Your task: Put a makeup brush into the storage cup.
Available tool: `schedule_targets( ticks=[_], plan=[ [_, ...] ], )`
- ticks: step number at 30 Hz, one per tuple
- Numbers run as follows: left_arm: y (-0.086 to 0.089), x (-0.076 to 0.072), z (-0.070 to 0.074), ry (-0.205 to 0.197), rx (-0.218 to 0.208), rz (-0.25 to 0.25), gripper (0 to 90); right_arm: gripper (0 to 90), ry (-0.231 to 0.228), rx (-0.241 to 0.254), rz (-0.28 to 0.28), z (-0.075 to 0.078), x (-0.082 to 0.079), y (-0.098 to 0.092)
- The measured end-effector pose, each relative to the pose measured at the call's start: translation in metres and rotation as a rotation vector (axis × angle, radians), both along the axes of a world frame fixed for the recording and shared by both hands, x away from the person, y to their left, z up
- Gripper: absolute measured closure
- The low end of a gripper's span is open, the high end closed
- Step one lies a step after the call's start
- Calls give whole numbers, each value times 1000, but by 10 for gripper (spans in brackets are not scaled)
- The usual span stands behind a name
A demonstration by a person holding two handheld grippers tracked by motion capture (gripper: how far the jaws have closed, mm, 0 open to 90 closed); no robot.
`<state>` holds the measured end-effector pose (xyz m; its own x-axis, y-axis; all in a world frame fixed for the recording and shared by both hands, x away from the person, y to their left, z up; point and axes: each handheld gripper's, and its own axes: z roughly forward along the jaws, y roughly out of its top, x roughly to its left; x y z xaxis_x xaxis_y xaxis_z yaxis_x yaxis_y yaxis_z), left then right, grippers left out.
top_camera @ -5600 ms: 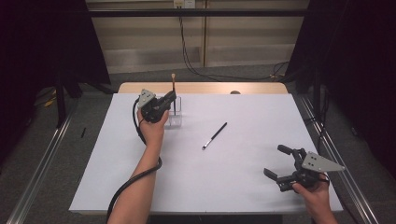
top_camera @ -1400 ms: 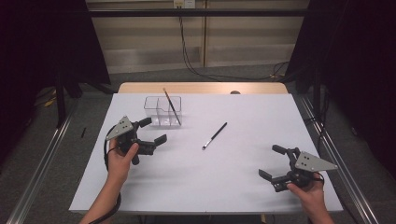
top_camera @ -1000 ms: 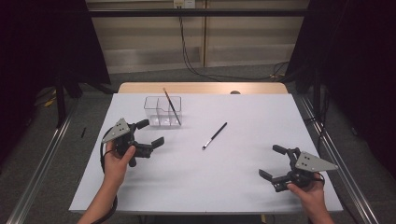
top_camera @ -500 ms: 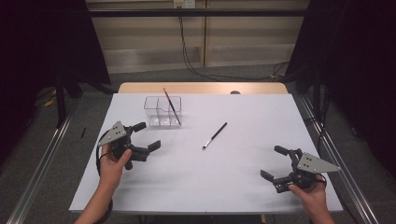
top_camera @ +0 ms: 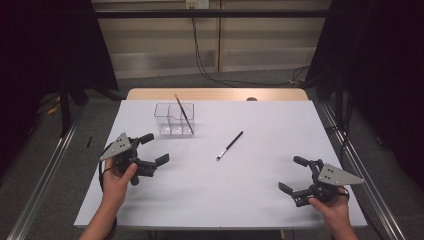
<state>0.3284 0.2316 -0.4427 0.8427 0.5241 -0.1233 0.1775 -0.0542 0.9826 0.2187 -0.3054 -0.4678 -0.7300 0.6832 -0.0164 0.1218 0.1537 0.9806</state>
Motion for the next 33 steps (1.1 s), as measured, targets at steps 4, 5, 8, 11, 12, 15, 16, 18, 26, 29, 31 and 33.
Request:
schedule_targets(
  ticks=[4,5,8,11,12,15,16,18,26,29,31,33],
  plan=[
    [5,-3,0,-2,8,4,0,0,0,-2,3,0,1,0],
    [6,-4,0,-3,14,6,0,0,-1,-1,4,0,1,1],
    [9,-6,-1,-4,8,6,0,0,0,0,4,0,2,2],
    [12,-9,-2,-3,15,10,0,0,-1,-2,7,0,2,2],
    [13,-9,-2,-3,15,13,0,0,-1,-1,6,0,2,2],
    [15,-11,-3,-2,20,15,0,0,-1,-2,6,0,2,2],
    [16,-11,-3,-3,26,14,0,0,-1,-1,7,0,2,2],
    [17,-12,-4,-1,25,18,0,0,-1,1,8,0,2,2],
    [23,-16,-6,1,54,19,0,0,-1,-1,8,0,2,3],
    [26,-19,-7,2,63,23,0,0,0,1,9,0,3,2],
    [29,-21,-7,1,64,25,0,0,1,1,8,0,2,3],
    [31,-23,-7,1,63,31,0,0,1,1,8,0,2,3]
  ],
)
